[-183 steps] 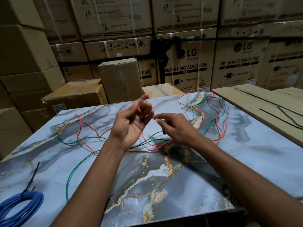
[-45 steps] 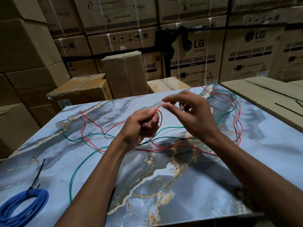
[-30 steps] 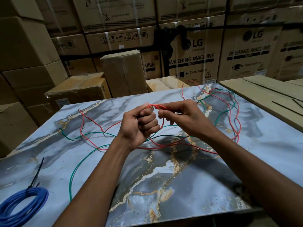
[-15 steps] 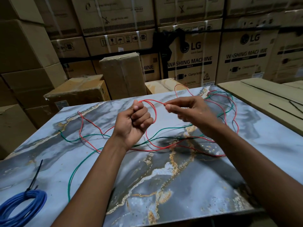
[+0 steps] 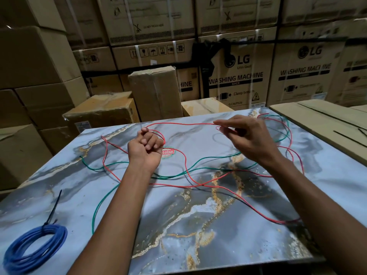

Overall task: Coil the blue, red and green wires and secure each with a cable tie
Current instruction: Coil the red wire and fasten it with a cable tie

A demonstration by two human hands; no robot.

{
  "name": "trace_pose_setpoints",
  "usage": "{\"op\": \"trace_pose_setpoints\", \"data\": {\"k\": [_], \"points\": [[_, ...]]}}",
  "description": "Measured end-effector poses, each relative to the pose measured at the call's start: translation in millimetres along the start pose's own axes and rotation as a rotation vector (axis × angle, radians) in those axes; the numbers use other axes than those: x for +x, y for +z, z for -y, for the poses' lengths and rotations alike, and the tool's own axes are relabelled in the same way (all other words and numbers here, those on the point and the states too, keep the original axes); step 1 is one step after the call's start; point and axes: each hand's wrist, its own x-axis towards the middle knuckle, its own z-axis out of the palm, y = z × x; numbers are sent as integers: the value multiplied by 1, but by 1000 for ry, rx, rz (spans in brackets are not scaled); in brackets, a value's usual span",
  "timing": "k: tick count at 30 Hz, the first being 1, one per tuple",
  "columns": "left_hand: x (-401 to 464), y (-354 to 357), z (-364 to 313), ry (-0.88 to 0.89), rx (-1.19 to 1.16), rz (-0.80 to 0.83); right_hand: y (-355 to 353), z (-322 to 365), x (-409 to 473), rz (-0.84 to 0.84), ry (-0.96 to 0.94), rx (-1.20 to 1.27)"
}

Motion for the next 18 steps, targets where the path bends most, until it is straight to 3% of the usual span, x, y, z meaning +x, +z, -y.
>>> {"op": "trace_pose_setpoints", "data": {"k": [4,7,12,18], "points": [[-4,5,2,17,58,29,11,12,-6,180,-112,-245],[-8,12,8,18,136,67,18,25,-10,272,-146,-294],[-15,15,24,35,354,88,33,41,-16,336,-150,-103],[-24,18,59,32,662,244,27,48,-12,182,-103,141]]}}
